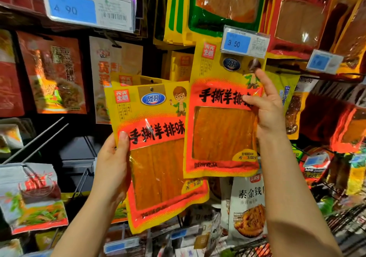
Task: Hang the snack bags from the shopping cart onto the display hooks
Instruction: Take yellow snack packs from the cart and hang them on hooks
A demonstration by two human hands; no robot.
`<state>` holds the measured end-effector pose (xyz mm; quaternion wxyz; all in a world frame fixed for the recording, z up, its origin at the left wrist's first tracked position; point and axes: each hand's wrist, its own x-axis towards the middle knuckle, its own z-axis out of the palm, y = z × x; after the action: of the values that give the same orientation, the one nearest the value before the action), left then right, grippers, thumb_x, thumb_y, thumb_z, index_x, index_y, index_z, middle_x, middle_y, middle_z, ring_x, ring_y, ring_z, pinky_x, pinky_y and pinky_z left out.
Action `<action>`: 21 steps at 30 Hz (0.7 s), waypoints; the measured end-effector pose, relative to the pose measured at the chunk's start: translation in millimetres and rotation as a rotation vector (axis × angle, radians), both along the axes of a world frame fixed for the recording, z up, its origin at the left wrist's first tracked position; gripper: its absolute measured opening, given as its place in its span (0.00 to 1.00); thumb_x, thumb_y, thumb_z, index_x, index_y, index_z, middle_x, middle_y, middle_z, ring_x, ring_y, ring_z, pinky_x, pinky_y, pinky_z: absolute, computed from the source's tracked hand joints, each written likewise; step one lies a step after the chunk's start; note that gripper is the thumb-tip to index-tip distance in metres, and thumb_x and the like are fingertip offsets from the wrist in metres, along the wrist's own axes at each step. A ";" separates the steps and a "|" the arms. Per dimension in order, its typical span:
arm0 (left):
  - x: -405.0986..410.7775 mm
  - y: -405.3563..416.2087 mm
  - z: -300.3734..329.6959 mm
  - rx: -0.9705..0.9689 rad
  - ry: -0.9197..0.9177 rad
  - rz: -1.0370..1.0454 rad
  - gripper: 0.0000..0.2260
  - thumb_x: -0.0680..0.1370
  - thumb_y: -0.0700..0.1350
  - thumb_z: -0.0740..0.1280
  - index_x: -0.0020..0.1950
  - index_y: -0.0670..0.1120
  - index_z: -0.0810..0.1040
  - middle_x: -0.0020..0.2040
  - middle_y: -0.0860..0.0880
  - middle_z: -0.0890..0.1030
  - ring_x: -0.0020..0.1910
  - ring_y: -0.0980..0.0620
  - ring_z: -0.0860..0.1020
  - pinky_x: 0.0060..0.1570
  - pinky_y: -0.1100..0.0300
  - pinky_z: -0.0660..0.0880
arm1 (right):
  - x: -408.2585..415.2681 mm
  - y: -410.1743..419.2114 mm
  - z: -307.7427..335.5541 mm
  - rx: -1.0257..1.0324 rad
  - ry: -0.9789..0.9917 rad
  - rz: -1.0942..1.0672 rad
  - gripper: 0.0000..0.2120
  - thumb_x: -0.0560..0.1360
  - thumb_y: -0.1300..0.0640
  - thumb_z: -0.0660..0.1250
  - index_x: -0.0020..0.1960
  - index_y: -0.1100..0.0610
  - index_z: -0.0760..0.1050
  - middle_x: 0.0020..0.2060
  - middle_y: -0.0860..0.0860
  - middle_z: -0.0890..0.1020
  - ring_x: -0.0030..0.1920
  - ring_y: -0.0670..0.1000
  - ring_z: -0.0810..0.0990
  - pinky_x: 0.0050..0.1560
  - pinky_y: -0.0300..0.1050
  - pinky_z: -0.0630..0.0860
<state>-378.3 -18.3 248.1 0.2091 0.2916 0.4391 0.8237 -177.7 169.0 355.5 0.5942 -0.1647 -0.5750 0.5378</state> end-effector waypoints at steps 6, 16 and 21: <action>-4.8 -7.4 -2.2 0.002 -0.043 0.051 0.11 0.82 0.48 0.57 0.51 0.51 0.78 0.45 0.52 0.84 0.42 0.54 0.81 0.42 0.59 0.78 | 8.2 -3.4 22.3 -0.017 -0.178 -0.101 0.32 0.69 0.78 0.63 0.68 0.54 0.71 0.53 0.50 0.81 0.40 0.44 0.84 0.37 0.37 0.79; -2.6 -19.6 -2.0 0.013 0.083 0.284 0.10 0.82 0.49 0.58 0.49 0.54 0.79 0.45 0.55 0.82 0.44 0.55 0.79 0.44 0.59 0.77 | -35.8 19.0 30.2 0.037 -0.399 -0.294 0.34 0.68 0.75 0.65 0.70 0.54 0.69 0.59 0.56 0.79 0.51 0.52 0.80 0.50 0.49 0.79; 1.2 -23.7 -3.7 0.035 0.030 0.218 0.10 0.81 0.49 0.58 0.48 0.53 0.79 0.41 0.56 0.84 0.38 0.59 0.81 0.38 0.63 0.78 | -66.9 33.4 12.2 -0.012 -0.452 -0.238 0.32 0.70 0.73 0.65 0.71 0.54 0.67 0.54 0.55 0.80 0.49 0.53 0.78 0.44 0.44 0.78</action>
<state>-377.1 -42.0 244.4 0.1063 0.2579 0.4569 0.8446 -244.6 202.3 367.6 0.5089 -0.3507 -0.6666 0.4168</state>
